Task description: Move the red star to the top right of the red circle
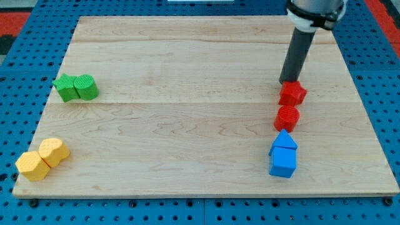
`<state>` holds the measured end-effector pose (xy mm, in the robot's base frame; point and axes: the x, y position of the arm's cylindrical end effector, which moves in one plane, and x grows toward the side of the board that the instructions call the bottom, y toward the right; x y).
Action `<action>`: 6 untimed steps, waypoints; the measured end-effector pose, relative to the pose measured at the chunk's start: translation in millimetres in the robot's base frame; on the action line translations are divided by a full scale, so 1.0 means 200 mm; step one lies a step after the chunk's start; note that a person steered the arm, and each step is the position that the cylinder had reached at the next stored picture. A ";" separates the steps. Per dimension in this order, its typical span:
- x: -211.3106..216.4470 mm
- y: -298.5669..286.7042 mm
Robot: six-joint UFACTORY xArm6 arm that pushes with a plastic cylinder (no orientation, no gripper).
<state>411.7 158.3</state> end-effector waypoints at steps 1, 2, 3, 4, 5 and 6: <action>0.05 -0.29; -0.01 0.10; -0.13 0.37; 0.09 0.54; 0.31 0.43; 0.30 0.27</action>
